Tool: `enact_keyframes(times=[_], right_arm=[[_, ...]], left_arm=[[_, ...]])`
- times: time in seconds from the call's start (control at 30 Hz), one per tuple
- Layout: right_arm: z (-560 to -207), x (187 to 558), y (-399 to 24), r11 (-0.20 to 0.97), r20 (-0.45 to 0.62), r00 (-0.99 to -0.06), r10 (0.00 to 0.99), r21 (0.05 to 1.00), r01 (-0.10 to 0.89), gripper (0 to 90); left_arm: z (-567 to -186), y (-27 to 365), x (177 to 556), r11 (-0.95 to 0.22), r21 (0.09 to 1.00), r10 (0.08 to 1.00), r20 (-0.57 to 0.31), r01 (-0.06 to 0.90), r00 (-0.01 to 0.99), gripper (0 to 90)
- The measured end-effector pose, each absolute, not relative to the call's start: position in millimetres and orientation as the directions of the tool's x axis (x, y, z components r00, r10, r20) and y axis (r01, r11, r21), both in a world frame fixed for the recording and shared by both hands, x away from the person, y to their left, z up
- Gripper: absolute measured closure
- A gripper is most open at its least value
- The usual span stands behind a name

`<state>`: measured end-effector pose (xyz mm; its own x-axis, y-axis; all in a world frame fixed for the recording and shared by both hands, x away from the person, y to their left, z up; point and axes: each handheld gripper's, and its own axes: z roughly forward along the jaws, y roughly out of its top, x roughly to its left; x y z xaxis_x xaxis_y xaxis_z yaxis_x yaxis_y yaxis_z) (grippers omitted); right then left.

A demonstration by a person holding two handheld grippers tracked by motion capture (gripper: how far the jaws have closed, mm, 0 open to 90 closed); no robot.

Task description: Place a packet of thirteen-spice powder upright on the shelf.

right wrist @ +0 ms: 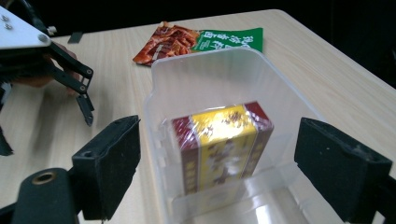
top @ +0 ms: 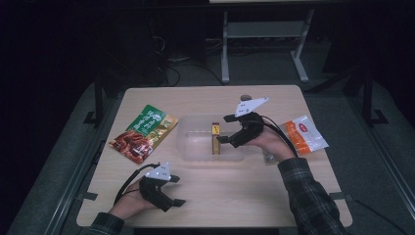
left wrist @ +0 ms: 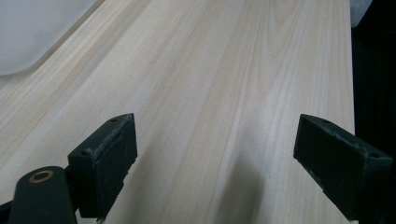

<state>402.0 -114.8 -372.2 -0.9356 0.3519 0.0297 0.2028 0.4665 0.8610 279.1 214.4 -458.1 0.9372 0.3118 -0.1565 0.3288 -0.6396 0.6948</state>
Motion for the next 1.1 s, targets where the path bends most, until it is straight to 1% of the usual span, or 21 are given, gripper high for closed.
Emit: enact_keyframes(times=[0.13,0.33,0.47,0.53,0.8,0.9,1.0,1.1], right_arm=[[-374.1,386.5,-122.5,0.457,0.01,-0.91,0.413,0.862,0.218,13.9],[-379.5,363.6,-130.0,0.437,0.005,-0.897,0.441,0.873,0.219,14.2],[-386.1,346.5,-133.5,0.431,0.032,-0.894,0.447,0.868,0.247,14.6],[-392.1,335.8,-134.1,0.437,0.028,-0.895,0.444,0.866,0.244,14.6],[-415.4,297.1,-134.9,0.477,0.066,-0.909,0.412,0.834,0.277,14.5],[-428.0,286.3,-135.8,0.49,0.095,-0.904,0.417,0.815,0.311,14.9],[-440.6,278.0,-138.4,0.525,0.091,-0.896,0.436,0.782,0.335,14.9],[-449.1,272.0,-145.4,0.531,0.104,-0.884,0.456,0.765,0.364,14.7]], left_arm=[[-458.8,215.0,278.3,-0.651,0.684,0.313,-0.153,0.329,0.937,13.2],[-458.1,216.5,277.9,-0.652,0.684,0.317,-0.146,0.327,0.937,13.4],[-457.3,217.4,278.8,-0.662,0.678,0.321,-0.129,0.32,0.938,13.5],[-457.0,217.4,278.0,-0.664,0.676,0.323,-0.127,0.321,0.938,13.6],[-457.3,217.1,276.2,-0.659,0.678,0.328,-0.131,0.326,0.936,13.6],[-457.1,218.3,276.5,-0.661,0.676,0.33,-0.128,0.325,0.935,13.6],[-457.0,219.3,276.5,-0.657,0.677,0.335,-0.129,0.33,0.933,13.6],[-456.5,220.7,277.2,-0.656,0.677,0.342,-0.128,0.334,0.931,13.6]])
